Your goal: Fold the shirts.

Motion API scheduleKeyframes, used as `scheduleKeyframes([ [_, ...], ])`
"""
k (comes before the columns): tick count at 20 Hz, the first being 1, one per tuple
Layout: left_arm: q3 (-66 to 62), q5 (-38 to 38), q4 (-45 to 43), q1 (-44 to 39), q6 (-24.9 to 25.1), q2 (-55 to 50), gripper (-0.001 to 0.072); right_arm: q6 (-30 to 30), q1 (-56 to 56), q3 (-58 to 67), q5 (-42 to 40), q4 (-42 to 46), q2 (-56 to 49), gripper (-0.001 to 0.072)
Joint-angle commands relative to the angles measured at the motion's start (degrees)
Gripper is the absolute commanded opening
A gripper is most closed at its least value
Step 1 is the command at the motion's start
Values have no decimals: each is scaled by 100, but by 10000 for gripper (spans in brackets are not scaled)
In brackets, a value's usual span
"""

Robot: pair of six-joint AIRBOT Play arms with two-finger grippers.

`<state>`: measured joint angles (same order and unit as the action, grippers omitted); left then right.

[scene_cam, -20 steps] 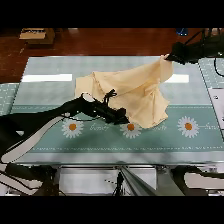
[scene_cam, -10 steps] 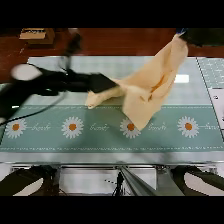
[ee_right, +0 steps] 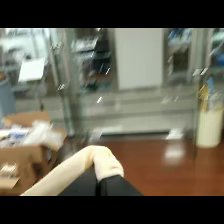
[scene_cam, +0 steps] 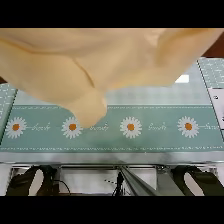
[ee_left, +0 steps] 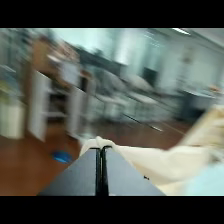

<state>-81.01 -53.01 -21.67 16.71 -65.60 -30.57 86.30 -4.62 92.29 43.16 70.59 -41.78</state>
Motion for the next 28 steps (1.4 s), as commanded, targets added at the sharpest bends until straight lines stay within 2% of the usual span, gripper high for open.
scheduleKeyframes([
  [1, -682, -343, -881, 1086, -828, 560, 21, 776, -2, 2, 127, 1427, 916, 29],
  [3, -748, -796, -876, 1154, -1176, 675, 21, 968, -2, 2, 509, 1904, 1196, 29],
  [5, -748, -1434, -874, 1147, -1526, 726, 22, 966, -2, 2, 994, 1943, 1331, 29],
  [6, -748, -1836, -876, 1150, -1746, 726, 22, 966, -2, 2, 1364, 1921, 1344, 29],
  [9, -739, -2682, -881, 1150, -1941, 721, 21, 874, -2, 2, 2664, 1816, 1134, 29],
  [13, -219, -2983, -876, 1150, -2358, 713, 22, 345, -2, 2, 3722, 1657, 229, 29],
  [14, 101, -3071, -817, 1150, -2476, 715, 22, 319, -2, 2, 3783, 1502, -76, 29],
  [16, 918, -3174, -774, 1147, -2326, 715, 21, 282, -2, 2, 3724, 1005, -793, 29],
  [20, 2874, -2752, -769, 1106, -1810, 542, 22, 258, 269, 2, 3429, 647, -2271, 29],
  [23, 3969, -1582, -769, 820, -1250, 225, 22, 258, 713, 2, 3119, 647, -3283, 30],
  [25, 4275, -855, -772, 568, -938, -192, 23, 262, 894, 2, 2629, 629, -3834, 30],
  [28, 4295, -166, -772, 188, -413, -957, 22, 411, 1001, 2, 1843, 400, -4400, 30],
])
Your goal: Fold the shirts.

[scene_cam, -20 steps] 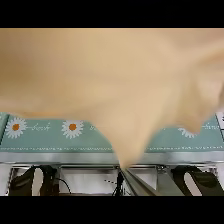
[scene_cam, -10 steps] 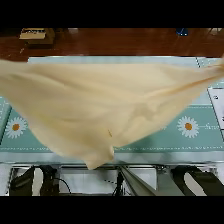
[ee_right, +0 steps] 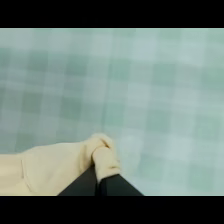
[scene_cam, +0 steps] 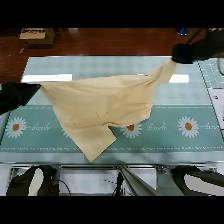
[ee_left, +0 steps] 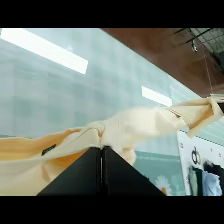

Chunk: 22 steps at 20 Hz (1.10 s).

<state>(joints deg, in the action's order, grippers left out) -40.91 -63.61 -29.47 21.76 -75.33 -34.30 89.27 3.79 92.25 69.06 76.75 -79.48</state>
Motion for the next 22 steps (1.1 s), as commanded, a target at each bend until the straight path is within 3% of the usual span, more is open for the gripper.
scheduleKeyframes([
  [1, 284, 1097, 9, -472, 662, -855, 22, 245, 162, 7, -1010, -291, -778, 30],
  [3, 284, 1351, 7, -780, 831, -1414, 23, 531, 162, 7, -1211, -302, -1025, 30],
  [5, 284, 1438, -15, -1047, 1237, -1956, 23, 566, 162, 7, -1032, -293, -1241, 30],
  [7, 282, 1460, -11, -1102, 1314, -2402, 23, 487, 153, 7, -905, -271, -1357, 45],
  [9, 208, 1290, -17, -892, 1322, -2577, 41, 214, 92, 13, -994, -317, -1270, 257],
  [10, 92, 1091, -20, -658, 1342, -2566, 169, -116, 39, 63, -887, -313, -1165, 316],
  [11, -98, 776, -22, -328, 1335, -2553, 381, -487, -44, 144, -638, -289, -1043, 350],
  [12, -319, 396, -63, 31, 1333, -2553, 533, -859, -166, 225, -315, -162, -887, 397],
  [13, -560, -13, -192, 409, 1325, -2555, 554, -1172, -313, 251, -48, 98, -702, 400],
  [15, -1010, -796, -944, 1161, 1086, -2553, 552, -1209, -719, 249, 57, 474, -422, 400],
  [16, -1093, -1003, -1561, 1432, 772, -2553, 552, -1156, -975, 249, 144, 476, -356, 407],
  [18, -907, -1434, -2653, 1606, -68, -2586, 552, -1034, -1414, 210, 573, 415, -369, 494],
  [20, -354, -1532, -2745, 1528, -74, -2581, 552, -1054, -1749, -79, 896, 195, -369, 494],
  [22, 232, -1410, -2376, 1263, 278, -2583, 551, -1172, -1965, -472, 979, -131, -367, 492],
])
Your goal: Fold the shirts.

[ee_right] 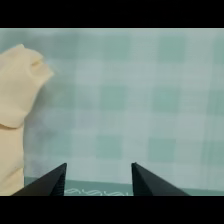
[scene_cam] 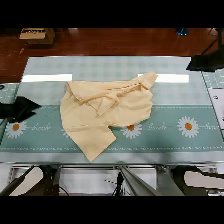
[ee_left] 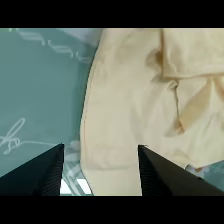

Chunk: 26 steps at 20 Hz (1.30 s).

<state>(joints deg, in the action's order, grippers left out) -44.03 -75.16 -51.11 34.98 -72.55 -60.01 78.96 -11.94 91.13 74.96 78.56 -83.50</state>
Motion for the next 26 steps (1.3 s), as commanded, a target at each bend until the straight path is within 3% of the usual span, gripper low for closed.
scheduleKeyframes([
  [1, 780, -170, -153, -243, 120, -13, 551, -173, -444, -562, 367, -437, 35, 492],
  [9, 1349, 872, -107, -1624, -20, -658, 548, -177, -431, -1585, -133, -1213, 35, 492],
  [13, 1346, 1287, 590, -2124, 15, -1377, 537, -177, -431, -1628, -33, -1226, 39, 492],
  [14, 1344, 1375, 750, -2212, 74, -1493, 475, -177, -431, -1635, 7, -1209, 39, 492],
  [15, 1335, 1419, 826, -2273, 96, -1587, 223, -181, -431, -1676, 52, -1202, 39, 493],
  [16, 1335, 1414, 837, -2306, 136, -1628, 31, -181, -437, -1768, 105, -1204, 39, 493],
  [20, 1333, 1117, 828, -2317, 619, -1600, 25, -358, -389, -2682, 151, -1742, 39, 494],
  [26, 1320, 909, 831, -2317, 743, -1526, 25, -503, 481, -3674, -914, -2594, 35, 495],
])
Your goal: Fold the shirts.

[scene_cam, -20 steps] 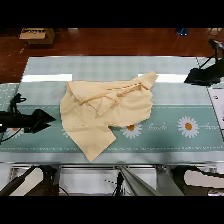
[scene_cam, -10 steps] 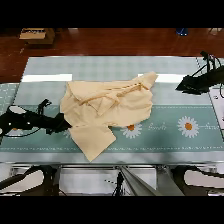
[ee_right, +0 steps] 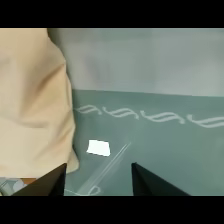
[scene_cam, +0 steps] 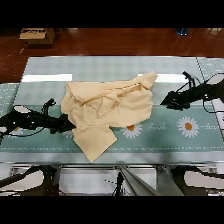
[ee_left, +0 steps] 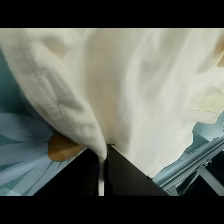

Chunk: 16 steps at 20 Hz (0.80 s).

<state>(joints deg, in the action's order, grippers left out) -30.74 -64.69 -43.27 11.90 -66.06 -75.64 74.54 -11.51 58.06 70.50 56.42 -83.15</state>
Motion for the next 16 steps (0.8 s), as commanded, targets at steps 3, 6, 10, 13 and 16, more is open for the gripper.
scheduleKeyframes([
  [3, -9, -136, 46, -9, 133, 140, 25, 70, 1191, -557, -964, -168, -2, 495],
  [6, -9, -133, 48, -9, 162, 175, 25, 627, 1742, -745, -1440, 66, -2, 493],
  [10, -122, -133, 251, -9, 686, 181, 25, 1097, 2065, -754, -1526, 225, -96, 179],
  [13, -579, -142, 323, -7, 691, 369, 24, 955, 2035, -752, -1408, 151, 46, 29],
  [16, -1574, -144, 654, -7, 861, 1141, 24, 205, 2017, -507, -894, 297, 868, 30],
])
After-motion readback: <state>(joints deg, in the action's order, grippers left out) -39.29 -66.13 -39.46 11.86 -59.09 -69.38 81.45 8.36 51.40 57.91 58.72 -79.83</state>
